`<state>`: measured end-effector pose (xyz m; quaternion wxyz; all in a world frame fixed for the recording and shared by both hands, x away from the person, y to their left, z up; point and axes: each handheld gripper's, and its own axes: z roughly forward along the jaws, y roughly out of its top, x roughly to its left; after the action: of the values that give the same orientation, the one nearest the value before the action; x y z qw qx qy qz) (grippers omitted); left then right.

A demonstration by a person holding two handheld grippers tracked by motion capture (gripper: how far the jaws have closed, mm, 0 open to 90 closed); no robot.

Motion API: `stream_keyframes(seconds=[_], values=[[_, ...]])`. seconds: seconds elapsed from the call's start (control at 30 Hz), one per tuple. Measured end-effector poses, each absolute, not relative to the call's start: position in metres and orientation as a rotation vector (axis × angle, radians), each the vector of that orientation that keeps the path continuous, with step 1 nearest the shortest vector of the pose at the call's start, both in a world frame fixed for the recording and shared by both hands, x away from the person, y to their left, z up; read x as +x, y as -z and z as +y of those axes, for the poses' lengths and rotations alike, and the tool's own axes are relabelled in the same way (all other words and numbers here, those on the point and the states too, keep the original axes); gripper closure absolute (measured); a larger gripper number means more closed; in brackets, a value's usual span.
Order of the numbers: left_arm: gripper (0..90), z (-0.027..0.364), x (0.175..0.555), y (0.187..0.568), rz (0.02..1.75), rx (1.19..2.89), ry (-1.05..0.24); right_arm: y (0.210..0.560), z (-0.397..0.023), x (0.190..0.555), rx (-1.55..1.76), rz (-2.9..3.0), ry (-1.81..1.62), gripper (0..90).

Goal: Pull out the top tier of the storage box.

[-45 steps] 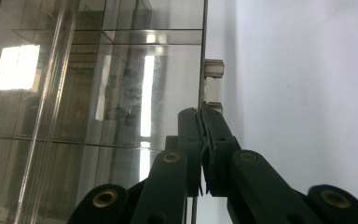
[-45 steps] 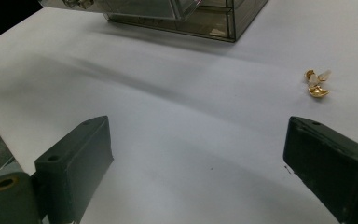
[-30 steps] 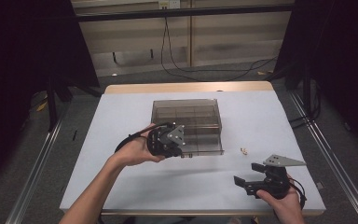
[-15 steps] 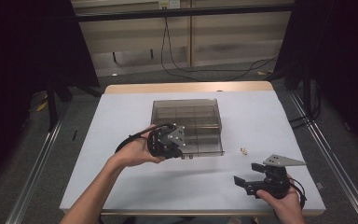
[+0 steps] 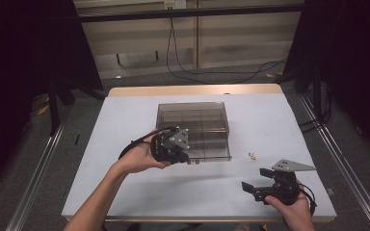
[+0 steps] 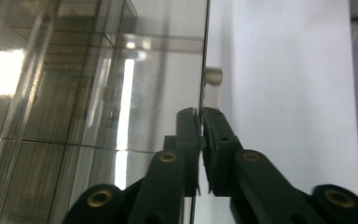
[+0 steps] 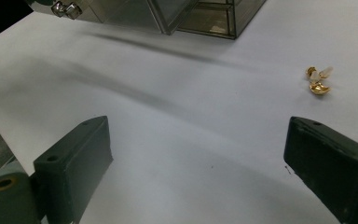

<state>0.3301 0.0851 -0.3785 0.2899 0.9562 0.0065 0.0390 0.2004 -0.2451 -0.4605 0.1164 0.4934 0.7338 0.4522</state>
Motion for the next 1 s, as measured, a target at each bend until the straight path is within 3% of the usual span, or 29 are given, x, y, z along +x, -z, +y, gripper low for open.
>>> stream_keyframes(seconds=[0.33, 0.47, 0.9, 1.0], values=[[74.7, 0.098, 0.326, 0.376, 0.118, 2.381, -0.066, 0.46, -0.246, 0.2, 1.445, 2.145, -1.323, 7.5], [66.2, 0.102, 0.322, 0.382, 0.183, 2.342, -0.08, 0.459, -0.245, 0.2, 1.443, 2.148, -1.326, 7.9], [19.4, 0.141, 0.316, 0.394, 0.481, 2.195, -0.178, 0.457, -0.245, 0.204, 1.431, 2.158, -1.305, 10.9], [13.5, 0.157, 0.313, 0.397, 0.535, 2.168, -0.175, 0.456, -0.247, 0.204, 1.432, 2.159, -1.309, 11.8]])
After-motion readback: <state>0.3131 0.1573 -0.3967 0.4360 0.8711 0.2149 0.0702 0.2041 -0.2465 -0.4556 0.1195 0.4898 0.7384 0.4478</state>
